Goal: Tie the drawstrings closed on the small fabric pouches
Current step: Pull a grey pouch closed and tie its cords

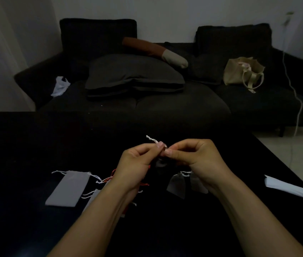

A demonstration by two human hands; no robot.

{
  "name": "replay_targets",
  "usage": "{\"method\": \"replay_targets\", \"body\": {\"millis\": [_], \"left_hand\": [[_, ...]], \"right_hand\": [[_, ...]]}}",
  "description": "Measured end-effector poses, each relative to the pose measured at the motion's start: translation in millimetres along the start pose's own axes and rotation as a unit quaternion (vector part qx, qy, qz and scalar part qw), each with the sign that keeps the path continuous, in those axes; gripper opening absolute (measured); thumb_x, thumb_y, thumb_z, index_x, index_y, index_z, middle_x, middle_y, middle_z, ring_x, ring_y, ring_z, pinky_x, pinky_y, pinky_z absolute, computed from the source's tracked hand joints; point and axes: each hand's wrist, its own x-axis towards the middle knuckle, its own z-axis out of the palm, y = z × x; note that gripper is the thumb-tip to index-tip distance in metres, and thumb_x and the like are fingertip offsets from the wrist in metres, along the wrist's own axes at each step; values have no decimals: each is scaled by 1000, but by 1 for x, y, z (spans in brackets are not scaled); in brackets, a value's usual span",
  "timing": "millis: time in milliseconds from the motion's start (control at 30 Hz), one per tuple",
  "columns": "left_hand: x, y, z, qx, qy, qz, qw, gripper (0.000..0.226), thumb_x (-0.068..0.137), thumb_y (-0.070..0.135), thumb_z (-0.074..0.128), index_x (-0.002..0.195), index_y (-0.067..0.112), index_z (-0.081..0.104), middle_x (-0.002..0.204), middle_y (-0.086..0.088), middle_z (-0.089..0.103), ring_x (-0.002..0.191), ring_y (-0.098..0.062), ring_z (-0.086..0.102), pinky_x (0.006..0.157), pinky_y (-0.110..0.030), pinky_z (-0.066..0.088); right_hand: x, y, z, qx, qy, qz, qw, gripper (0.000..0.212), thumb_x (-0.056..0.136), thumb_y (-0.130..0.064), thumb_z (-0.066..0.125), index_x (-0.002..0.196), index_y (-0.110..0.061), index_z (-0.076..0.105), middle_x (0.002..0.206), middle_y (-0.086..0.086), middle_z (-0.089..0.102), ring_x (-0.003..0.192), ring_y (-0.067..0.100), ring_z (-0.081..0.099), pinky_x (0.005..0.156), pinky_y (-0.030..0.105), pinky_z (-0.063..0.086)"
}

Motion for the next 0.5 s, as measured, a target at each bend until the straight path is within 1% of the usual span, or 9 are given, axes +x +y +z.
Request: {"method": "replay_targets", "body": {"millis": [100,167,233,367,433,500], "left_hand": [[2,0,0,-29,-10,9,999,40,66,43,82,90,11,78,93,-15,75,87,-22,70,80,-32,55],[2,1,-1,-25,-11,19,999,38,66,42,82,89,12,78,93,-14,75,88,-23,69,82,-33,55],[2,2,-2,-20,3,31,999,35,65,40,82,86,13,79,90,-12,76,84,-20,70,77,-30,55],[2,3,-2,-9,28,43,999,21,69,28,79,83,12,79,84,-10,76,78,-16,71,70,-25,56],[1,4,-2,-5,33,46,998,16,72,24,77,82,11,80,82,-10,77,76,-15,72,67,-23,55],[2,6,-3,-11,35,46,998,13,74,20,77,82,10,79,81,-10,76,74,-15,72,66,-22,55]], "right_hand": [[2,3,0,28,10,-18,999,33,47,-27,87,74,-9,79,94,9,77,89,21,75,72,21,56],[1,3,2,39,-11,-21,999,30,52,-25,85,76,-10,79,89,11,77,86,21,75,70,20,56],[0,3,4,31,-22,-16,999,26,57,-22,83,79,-9,80,83,13,77,80,21,75,67,20,55],[0,2,5,20,-28,-2,999,9,69,-10,79,78,-10,80,83,13,77,79,21,74,66,21,55],[-1,1,5,21,-26,-6,999,6,75,-4,76,77,-9,79,82,11,77,77,18,74,64,19,54],[-2,0,5,29,-32,-7,999,3,75,-5,77,78,-5,78,81,12,77,76,17,74,63,17,54]]}}
